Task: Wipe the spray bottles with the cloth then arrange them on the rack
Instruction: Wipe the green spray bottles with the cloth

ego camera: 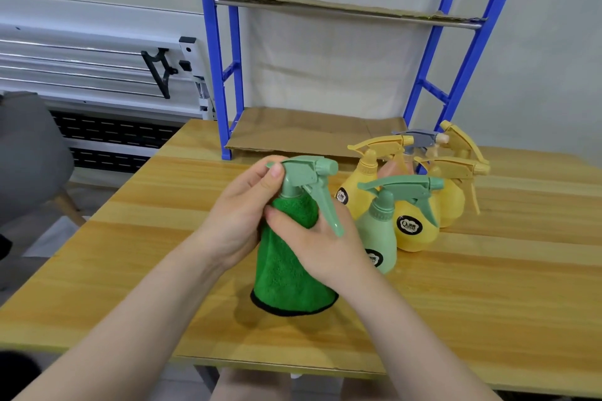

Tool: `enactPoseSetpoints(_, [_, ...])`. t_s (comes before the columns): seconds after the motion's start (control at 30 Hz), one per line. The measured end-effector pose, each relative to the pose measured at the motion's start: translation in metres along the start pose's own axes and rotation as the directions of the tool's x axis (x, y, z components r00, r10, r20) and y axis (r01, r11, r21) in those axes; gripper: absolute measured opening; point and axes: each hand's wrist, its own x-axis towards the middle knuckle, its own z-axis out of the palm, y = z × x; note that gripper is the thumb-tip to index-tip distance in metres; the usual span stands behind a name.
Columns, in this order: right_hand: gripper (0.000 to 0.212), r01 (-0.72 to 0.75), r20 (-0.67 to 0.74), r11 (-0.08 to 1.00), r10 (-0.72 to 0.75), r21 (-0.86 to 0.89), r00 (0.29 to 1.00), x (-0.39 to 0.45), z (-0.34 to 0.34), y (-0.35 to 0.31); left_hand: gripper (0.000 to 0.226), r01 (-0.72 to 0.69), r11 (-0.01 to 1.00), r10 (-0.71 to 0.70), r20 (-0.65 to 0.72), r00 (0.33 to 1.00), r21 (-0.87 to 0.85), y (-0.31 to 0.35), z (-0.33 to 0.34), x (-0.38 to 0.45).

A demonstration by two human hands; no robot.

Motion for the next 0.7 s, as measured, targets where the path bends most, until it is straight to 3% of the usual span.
enactPoseSetpoints(0.1, [0.03,0.001,-0.085,1.0,-0.003,-0.023,0.996,-0.002,-0.002,-0.001,0.025,-0.027,0.998,0.028,-0.015,0.999,0.054,0.0,0.005,0.0])
enactPoseSetpoints(0.23, [0.026,0.006,-0.146,0.997,-0.017,-0.074,0.989,-0.002,-0.006,-0.002,0.039,-0.028,0.979,0.023,0.026,0.999,0.203,0.003,0.002,-0.005])
enactPoseSetpoints(0.43, [0.034,0.0,-0.179,0.96,-0.052,-0.279,0.982,0.001,0.005,0.003,0.026,-0.042,0.94,0.095,-0.144,0.985,0.338,0.004,0.016,-0.009])
enactPoseSetpoints(0.57, [0.036,0.013,-0.168,0.951,-0.068,-0.308,0.983,0.0,0.012,0.003,0.024,-0.042,0.958,0.115,-0.243,0.963,0.284,0.002,0.018,-0.009])
enactPoseSetpoints(0.7, [0.041,-0.008,-0.167,0.975,-0.03,-0.223,0.986,-0.002,0.014,0.005,0.037,-0.013,0.997,0.034,-0.289,0.957,0.074,0.001,0.013,-0.007])
